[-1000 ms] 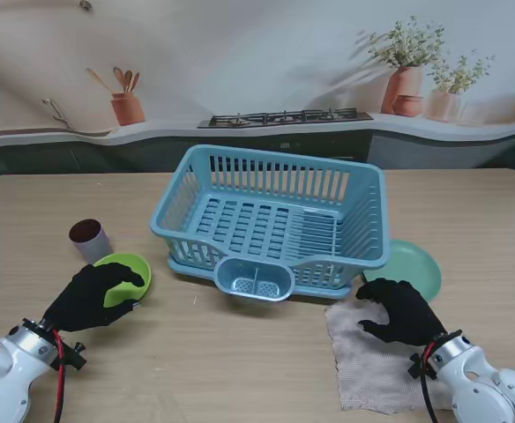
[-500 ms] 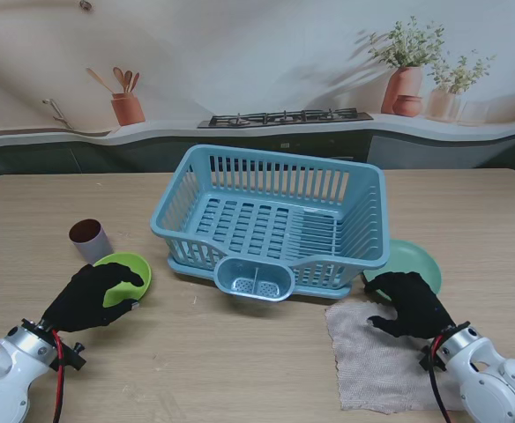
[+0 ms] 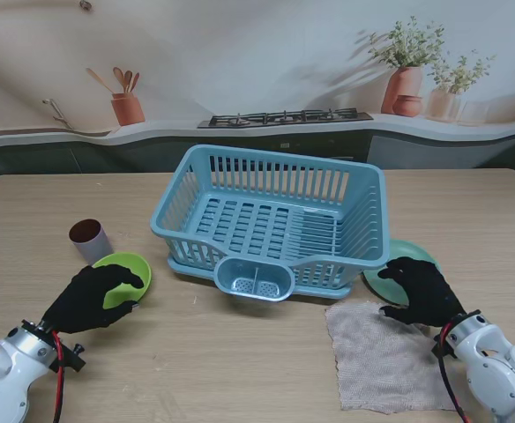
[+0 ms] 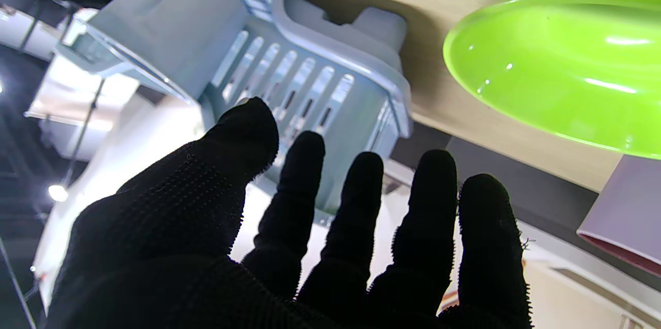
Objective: Clear dishes and wipe the table
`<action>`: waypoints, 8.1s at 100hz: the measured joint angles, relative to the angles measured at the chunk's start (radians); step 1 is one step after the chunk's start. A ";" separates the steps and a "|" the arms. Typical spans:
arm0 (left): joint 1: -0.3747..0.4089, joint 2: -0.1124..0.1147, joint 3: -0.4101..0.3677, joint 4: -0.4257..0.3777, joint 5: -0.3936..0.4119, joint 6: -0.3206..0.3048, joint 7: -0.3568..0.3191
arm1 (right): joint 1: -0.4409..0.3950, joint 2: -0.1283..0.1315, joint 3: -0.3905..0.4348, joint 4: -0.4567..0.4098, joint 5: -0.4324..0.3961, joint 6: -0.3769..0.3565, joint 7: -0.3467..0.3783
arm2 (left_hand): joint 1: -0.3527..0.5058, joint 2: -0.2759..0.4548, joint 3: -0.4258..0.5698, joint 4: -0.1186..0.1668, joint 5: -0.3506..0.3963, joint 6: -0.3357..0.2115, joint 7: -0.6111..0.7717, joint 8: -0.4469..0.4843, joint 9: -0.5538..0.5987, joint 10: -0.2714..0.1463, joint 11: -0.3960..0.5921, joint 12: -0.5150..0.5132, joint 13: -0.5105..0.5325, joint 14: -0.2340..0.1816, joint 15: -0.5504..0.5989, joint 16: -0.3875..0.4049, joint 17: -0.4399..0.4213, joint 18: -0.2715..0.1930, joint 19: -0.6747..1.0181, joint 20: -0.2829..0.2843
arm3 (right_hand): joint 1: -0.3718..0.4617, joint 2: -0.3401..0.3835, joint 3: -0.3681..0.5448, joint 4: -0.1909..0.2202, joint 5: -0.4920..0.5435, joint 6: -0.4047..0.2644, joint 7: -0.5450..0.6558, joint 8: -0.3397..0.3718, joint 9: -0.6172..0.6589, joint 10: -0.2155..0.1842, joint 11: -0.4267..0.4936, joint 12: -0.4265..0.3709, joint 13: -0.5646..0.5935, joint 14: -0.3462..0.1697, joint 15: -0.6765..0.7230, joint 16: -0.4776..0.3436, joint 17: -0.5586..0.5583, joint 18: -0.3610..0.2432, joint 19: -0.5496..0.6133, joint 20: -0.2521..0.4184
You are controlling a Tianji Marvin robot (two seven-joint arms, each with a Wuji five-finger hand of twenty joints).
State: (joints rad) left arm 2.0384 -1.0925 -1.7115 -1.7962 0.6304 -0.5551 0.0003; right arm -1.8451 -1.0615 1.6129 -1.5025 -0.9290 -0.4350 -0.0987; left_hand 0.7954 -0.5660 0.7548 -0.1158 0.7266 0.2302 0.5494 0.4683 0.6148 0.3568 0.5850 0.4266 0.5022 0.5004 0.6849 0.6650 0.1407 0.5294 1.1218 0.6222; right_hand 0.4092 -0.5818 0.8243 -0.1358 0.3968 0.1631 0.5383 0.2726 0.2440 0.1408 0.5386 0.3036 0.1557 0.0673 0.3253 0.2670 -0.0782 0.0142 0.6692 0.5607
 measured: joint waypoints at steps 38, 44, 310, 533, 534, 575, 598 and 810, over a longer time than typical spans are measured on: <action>0.003 0.000 -0.001 0.000 0.000 0.000 -0.001 | 0.067 0.011 -0.056 0.081 -0.032 0.108 -0.014 | 0.000 0.000 -0.002 0.000 0.000 -0.010 0.000 0.000 0.000 -0.007 -0.001 0.000 0.000 -0.001 -0.005 0.000 -0.004 0.000 -0.012 -0.010 | -0.023 0.024 -0.032 0.000 -0.027 -0.019 -0.105 -0.037 -0.029 -0.018 -0.128 -0.051 -0.026 -0.027 -0.150 -0.015 -0.018 -0.015 -0.169 0.125; 0.004 0.000 -0.001 -0.001 0.000 0.000 -0.001 | 0.079 0.011 -0.068 0.096 -0.031 0.125 -0.017 | 0.000 0.000 -0.002 0.000 0.000 -0.010 0.000 0.000 0.000 -0.007 -0.001 0.000 0.000 -0.001 -0.005 0.000 -0.004 0.000 -0.012 -0.010 | -0.023 0.024 -0.040 0.000 -0.028 -0.021 -0.109 -0.039 -0.035 -0.019 -0.142 -0.058 -0.026 -0.035 -0.168 -0.015 -0.020 -0.017 -0.191 0.135; 0.005 -0.001 0.002 0.001 -0.006 0.007 0.003 | 0.104 -0.031 -0.020 0.110 0.011 0.147 -0.254 | 0.023 0.064 -0.127 0.000 0.000 -0.011 0.001 0.000 0.000 -0.008 -0.012 0.000 0.000 -0.003 -0.017 0.000 -0.018 -0.002 -0.014 -0.011 | 0.451 0.078 0.295 -0.109 0.436 0.115 -0.038 -0.131 0.596 0.178 0.039 0.000 0.633 0.262 0.232 0.064 0.620 0.354 0.375 -0.302; 0.016 -0.006 -0.006 0.001 0.004 -0.002 0.033 | 0.195 -0.045 0.035 -0.161 0.157 -0.098 -0.108 | 0.054 0.086 -0.170 -0.001 0.000 -0.011 0.001 0.000 0.000 -0.009 -0.017 0.000 0.000 -0.003 -0.018 -0.001 -0.020 -0.002 -0.014 -0.021 | 0.451 0.003 0.317 -0.185 0.494 0.201 0.089 -0.109 0.673 0.249 0.070 0.002 0.772 0.303 0.333 0.109 0.810 0.398 0.569 -0.321; 0.016 -0.006 -0.006 0.001 0.004 -0.002 0.033 | 0.196 -0.045 0.033 -0.163 0.161 -0.097 -0.104 | 0.054 0.086 -0.170 -0.001 0.000 -0.011 0.001 0.000 0.000 -0.009 -0.017 0.000 0.000 -0.003 -0.018 -0.001 -0.020 -0.002 -0.014 -0.021 | 0.451 0.003 0.317 -0.185 0.494 0.201 0.089 -0.109 0.673 0.250 0.070 0.002 0.772 0.303 0.333 0.109 0.810 0.398 0.570 -0.321; 0.019 -0.007 -0.009 0.001 0.008 -0.005 0.042 | 0.257 -0.029 -0.086 -0.275 0.293 -0.003 0.077 | 0.063 0.095 -0.184 -0.001 0.000 -0.011 0.001 0.000 0.000 -0.009 -0.017 0.000 0.000 -0.003 -0.018 -0.001 -0.020 -0.002 -0.014 -0.021 | 0.451 0.003 0.316 -0.194 0.505 0.187 0.114 -0.106 0.688 0.244 0.070 0.002 0.779 0.300 0.333 0.111 0.806 0.400 0.568 -0.322; 0.021 -0.009 -0.009 0.001 0.008 -0.005 0.047 | 0.264 -0.020 -0.146 -0.314 0.331 0.062 0.146 | 0.063 0.100 -0.188 -0.001 0.000 -0.011 0.001 0.000 0.000 -0.009 -0.017 0.000 0.000 -0.003 -0.018 -0.001 -0.020 -0.002 -0.015 -0.021 | 0.450 0.003 0.316 -0.195 0.505 0.187 0.119 -0.095 0.688 0.243 0.070 0.002 0.781 0.296 0.333 0.111 0.810 0.397 0.562 -0.322; 0.015 -0.010 -0.011 0.022 0.027 -0.012 0.059 | 0.450 0.026 -0.402 -0.284 0.515 0.432 0.526 | 0.074 0.114 -0.233 -0.001 0.000 -0.013 0.001 0.000 0.000 -0.009 -0.018 0.000 -0.010 -0.003 -0.019 -0.001 -0.028 -0.002 -0.024 -0.023 | 0.451 0.019 0.274 -0.195 0.504 0.167 0.133 -0.020 0.684 0.224 0.107 0.072 0.748 0.280 0.345 0.171 0.709 0.375 0.591 -0.158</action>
State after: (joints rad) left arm 2.0536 -1.1024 -1.7222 -1.7745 0.6572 -0.5673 0.0597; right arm -1.3954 -1.0356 1.2114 -1.7865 -0.4141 -0.0028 0.4278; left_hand 0.8695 -0.4520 0.5219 -0.1164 0.7266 0.2175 0.5503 0.4683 0.6148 0.3481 0.5665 0.4264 0.4926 0.4975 0.6656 0.6644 0.1123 0.5269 1.0977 0.5995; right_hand 0.8605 -0.5628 1.0987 -0.3307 0.9005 0.3301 0.6717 0.2524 0.9284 0.3644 0.6456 0.3756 0.9036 0.3470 0.6703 0.4380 0.6309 0.3891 1.2604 0.4030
